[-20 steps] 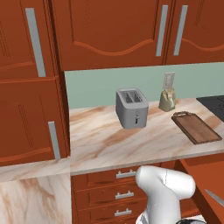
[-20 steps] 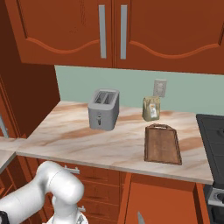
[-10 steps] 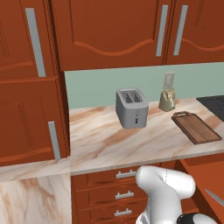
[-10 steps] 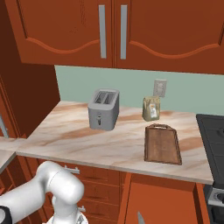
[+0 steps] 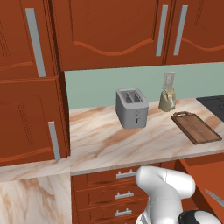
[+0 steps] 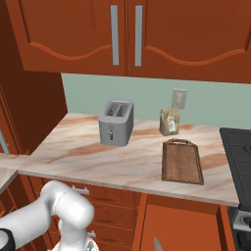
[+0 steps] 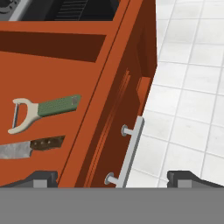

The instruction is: Open the drawer on the right and place the cutting tools on the cutting board.

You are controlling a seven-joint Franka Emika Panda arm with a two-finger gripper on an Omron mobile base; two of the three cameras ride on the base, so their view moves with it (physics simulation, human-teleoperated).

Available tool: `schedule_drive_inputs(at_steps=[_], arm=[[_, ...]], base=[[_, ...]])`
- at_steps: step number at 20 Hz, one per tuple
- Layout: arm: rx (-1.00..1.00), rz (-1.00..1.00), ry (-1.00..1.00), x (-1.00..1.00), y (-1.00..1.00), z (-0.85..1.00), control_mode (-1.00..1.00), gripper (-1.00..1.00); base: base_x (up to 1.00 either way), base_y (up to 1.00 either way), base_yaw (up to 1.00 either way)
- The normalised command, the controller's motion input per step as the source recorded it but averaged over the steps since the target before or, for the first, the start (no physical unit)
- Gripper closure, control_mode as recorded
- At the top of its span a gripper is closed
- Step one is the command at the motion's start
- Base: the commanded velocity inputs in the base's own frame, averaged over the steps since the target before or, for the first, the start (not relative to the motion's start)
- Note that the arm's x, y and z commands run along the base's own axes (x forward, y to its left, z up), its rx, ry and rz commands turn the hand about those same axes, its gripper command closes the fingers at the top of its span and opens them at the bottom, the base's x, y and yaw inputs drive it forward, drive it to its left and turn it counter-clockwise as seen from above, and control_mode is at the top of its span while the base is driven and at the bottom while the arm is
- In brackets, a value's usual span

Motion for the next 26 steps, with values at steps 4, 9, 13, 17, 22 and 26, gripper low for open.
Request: schedule_drive_inputs(at_steps=[4, 9, 13, 17, 22, 26], arm=[[0.00, 0.00, 0.00, -0.02, 0.00, 0.00, -1.00, -1.00], [0.00, 0.00, 0.00, 0.00, 0.00, 0.00, -1.00, -1.00], [0.00, 0.00, 0.00, 0.00, 0.00, 0.00, -1.00, -1.00], [0.01, 0.00, 0.00, -0.17, -0.16, 0.00, -1.00, -1.00], [0.06, 0.00, -0.06, -0.46, -0.26, 0.26, -1.00, -1.00], [0.00, 0.00, -0.12, -0.29, 0.04, 0.55, -1.00, -1.00]], base=[[0.00, 0.00, 0.00], [0.00, 0.00, 0.00], [0.00, 0.00, 0.00], [0.00, 0.00, 0.00], [0.00, 0.00, 0.00], [0.00, 0.00, 0.00]])
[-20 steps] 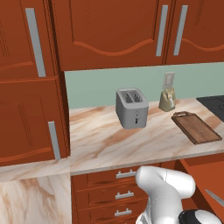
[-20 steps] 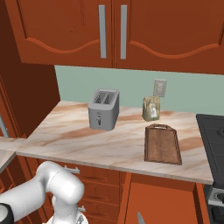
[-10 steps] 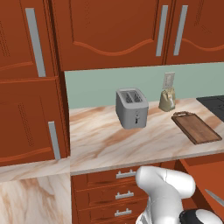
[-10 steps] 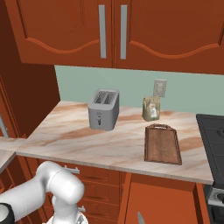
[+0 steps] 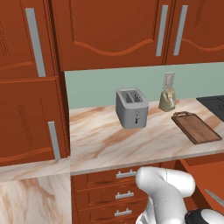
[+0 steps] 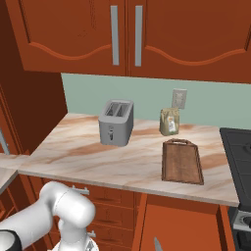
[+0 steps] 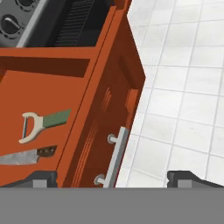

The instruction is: Open the drawer on the right and place the cutting tools on the cutting board.

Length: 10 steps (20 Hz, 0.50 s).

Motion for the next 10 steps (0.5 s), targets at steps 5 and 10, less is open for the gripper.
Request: schedule_drive_inputs(at_steps=[5, 10], arm=[[0.00, 0.00, -0.09, -0.20, 0.29, 0.56, -1.00, -1.00], [-0.04, -0.02, 0.04, 0.00, 0.28, 0.29, -1.00, -1.00]], base=[[0.00, 0.00, 0.00], [0.00, 0.00, 0.00]])
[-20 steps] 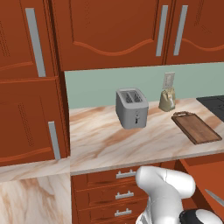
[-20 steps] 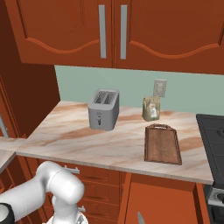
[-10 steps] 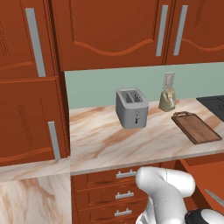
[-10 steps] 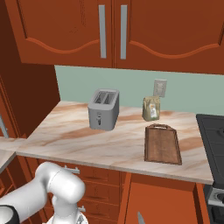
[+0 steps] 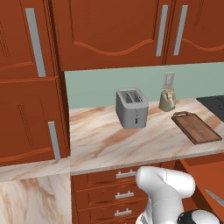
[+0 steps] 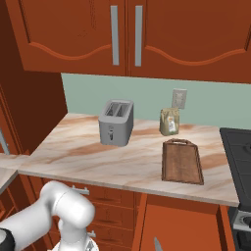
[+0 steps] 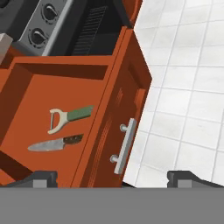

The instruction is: Open the drawer on the right and place the cutting tools on the cutting board.

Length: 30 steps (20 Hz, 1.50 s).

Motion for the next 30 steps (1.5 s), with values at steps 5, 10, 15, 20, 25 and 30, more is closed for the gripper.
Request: schedule_drive_inputs(at_steps=[5, 10, 15, 20, 25, 30], arm=[[-0.08, 0.00, 0.16, 0.13, 0.15, 0.06, -1.00, -1.00], [-0.08, 0.00, 0.11, 0.14, 0.13, 0.03, -1.00, -1.00], [-0.01, 0.00, 0.03, 0.01, 0.00, 0.00, -1.00, -1.00], [0.00, 0.00, 0.05, 0.06, 0.02, 0.13, -1.00, -1.00], [0.00, 0.00, 0.17, 0.24, 0.00, 0.16, -1.00, -1.00], [0.00, 0.00, 0.23, 0.38, 0.00, 0.12, -1.00, -1.00]], base=[[0.00, 0.00, 0.00], [0.00, 0.00, 0.00], [0.00, 0.00, 0.00], [0.00, 0.00, 0.00], [0.00, 0.00, 0.00], [0.00, 0.00, 0.00]])
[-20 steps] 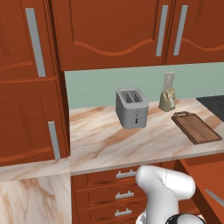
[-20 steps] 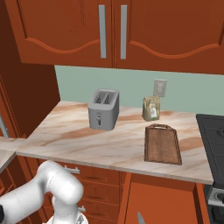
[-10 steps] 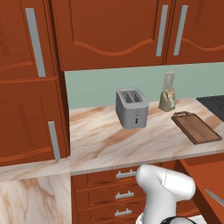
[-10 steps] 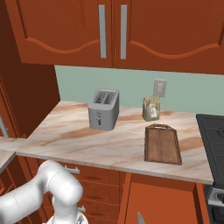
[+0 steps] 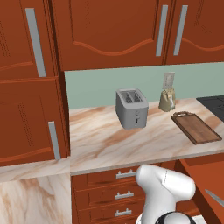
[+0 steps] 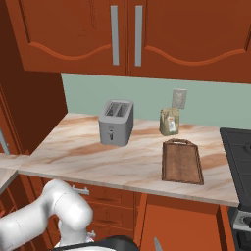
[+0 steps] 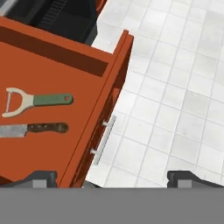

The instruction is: Open the drawer on the right and place the cutting tools on the cutting board.

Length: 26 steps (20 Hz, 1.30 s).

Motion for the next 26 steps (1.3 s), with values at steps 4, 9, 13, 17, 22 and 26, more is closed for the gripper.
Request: schedule_drive_inputs(at_steps=[4, 9, 13, 17, 22, 26], arm=[[-0.03, -0.01, 0.24, 0.46, 0.05, 0.02, -1.00, -1.00], [-0.04, -0.01, 0.15, 0.36, 0.06, 0.00, -1.00, -1.00], [-0.03, 0.06, 0.03, 0.06, 0.09, 0.02, -1.00, -1.00], [-0.06, 0.17, 0.00, 0.01, 0.17, 0.01, -1.00, -1.00], [-0.03, 0.29, 0.00, 0.00, 0.16, 0.15, -1.00, -1.00], [-0.03, 0.32, 0.05, 0.02, 0.28, 0.25, -1.00, -1.00]], base=[[0.00, 0.00, 0.00], [0.00, 0.00, 0.00], [0.00, 0.00, 0.00], [0.00, 0.00, 0.00], [0.00, 0.00, 0.00], [0.00, 0.00, 0.00]])
